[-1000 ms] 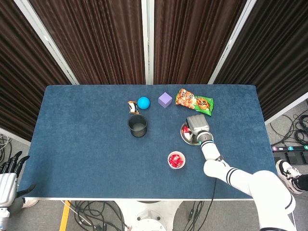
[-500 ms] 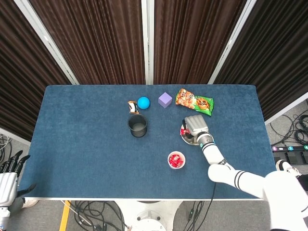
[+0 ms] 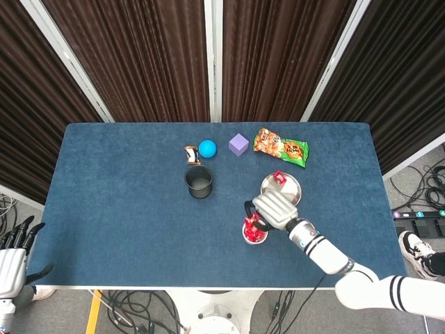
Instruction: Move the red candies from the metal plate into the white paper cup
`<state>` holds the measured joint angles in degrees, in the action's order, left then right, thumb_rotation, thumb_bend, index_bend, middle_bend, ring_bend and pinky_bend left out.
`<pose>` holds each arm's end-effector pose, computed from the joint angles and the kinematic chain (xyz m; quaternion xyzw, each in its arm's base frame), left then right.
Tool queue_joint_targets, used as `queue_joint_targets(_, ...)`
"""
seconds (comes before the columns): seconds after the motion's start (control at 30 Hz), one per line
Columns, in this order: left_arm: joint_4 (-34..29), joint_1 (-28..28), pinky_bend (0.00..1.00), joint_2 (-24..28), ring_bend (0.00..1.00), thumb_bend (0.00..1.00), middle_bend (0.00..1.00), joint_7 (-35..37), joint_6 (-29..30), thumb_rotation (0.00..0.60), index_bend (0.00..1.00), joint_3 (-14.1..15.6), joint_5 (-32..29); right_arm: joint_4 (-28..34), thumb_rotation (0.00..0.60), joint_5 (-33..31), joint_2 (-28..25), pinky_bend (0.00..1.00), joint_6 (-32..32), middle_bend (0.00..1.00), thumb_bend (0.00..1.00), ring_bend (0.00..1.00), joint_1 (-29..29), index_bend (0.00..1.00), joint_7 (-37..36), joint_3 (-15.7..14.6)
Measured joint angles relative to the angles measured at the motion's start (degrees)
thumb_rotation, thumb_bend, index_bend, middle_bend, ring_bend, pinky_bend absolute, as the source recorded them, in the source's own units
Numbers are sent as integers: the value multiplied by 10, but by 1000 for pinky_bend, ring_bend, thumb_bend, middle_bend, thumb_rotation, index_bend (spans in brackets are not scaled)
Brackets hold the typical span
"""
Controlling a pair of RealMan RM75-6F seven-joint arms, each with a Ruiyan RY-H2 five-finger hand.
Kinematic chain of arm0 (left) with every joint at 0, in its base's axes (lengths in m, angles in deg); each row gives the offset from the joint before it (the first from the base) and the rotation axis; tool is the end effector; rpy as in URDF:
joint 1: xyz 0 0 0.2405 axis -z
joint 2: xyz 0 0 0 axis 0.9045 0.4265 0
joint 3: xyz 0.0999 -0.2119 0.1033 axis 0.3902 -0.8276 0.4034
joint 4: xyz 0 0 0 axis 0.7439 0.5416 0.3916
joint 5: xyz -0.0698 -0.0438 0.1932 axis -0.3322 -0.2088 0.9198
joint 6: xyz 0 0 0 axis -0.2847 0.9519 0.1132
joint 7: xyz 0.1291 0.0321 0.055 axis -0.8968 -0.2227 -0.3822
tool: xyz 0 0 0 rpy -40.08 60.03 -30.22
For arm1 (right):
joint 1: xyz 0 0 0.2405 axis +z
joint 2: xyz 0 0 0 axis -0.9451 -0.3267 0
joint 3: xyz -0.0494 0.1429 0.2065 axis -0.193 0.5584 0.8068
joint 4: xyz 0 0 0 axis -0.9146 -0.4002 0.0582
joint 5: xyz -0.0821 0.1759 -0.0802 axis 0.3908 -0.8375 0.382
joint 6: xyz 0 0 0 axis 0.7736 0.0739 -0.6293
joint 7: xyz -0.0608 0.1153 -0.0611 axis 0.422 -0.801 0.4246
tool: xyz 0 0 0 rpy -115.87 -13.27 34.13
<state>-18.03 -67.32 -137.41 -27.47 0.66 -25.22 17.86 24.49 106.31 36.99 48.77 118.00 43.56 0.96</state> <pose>-0.3435 0.1281 0.1360 -0.5750 -0.3988 -0.3569 0.6189 -0.1184 -0.3172 0.0209 0.8074 -0.3831 0.3365 0.2969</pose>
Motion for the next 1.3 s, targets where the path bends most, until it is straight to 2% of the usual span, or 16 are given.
queue_joint_targets(0.2,5,-1,195,-4,140,0,161,4,0,600,214,1,-1,-10,600,5,12,1000,-3,959,349,932,-3,519,7,-15)
queue_joint_targets(0.6,16,-3,195,-9,140,0,161,12,1,600,214,2,1,-16,600,-11,20,1000,-5,959,338,930,0,416,27,-25)
queue_joint_targets(0.83,16,-1,195,-9,140,0,161,14,3,600,214,0,3,2,600,-2,-2,1000,33,957,338,922,-19,356,20,-23)
queue_joint_targets(0.9,16,0,195,-8,140,0,160,15,3,600,214,-1,3,8,600,5,-14,1000,63,907,340,867,-36,353,13,-22)
queue_joint_targets(1.0,15,4,195,-9,140,0,161,14,-2,600,214,-3,3,13,600,18,-37,976,122,717,346,708,-72,352,-1,-25)
queue_joint_targets(1.07,14,7,195,-9,140,0,161,13,-3,600,214,-5,4,14,600,29,-49,810,163,560,349,544,-100,340,-10,-30)
queue_joint_targets(1.1,13,9,195,-10,140,0,161,12,-3,600,214,-6,5,12,600,37,-57,678,192,485,350,451,-121,326,-15,-34)
queue_joint_targets(1.13,12,11,195,-10,140,0,161,11,-3,600,214,-8,5,9,600,43,-63,491,214,380,352,316,-138,292,-20,-38)
queue_joint_targets(1.2,10,15,195,-11,140,0,161,9,-4,600,214,-11,7,1,600,58,-76,285,264,250,353,140,-181,212,-36,-50)
queue_joint_targets(1.23,10,17,195,-11,140,0,161,7,-4,600,214,-12,7,-4,600,64,-80,195,281,189,353,72,-199,159,-47,-55)
queue_joint_targets(1.3,7,20,195,-12,140,0,161,3,-6,600,214,-15,6,-15,600,80,-90,51,303,89,353,3,-228,57,-82,-67)
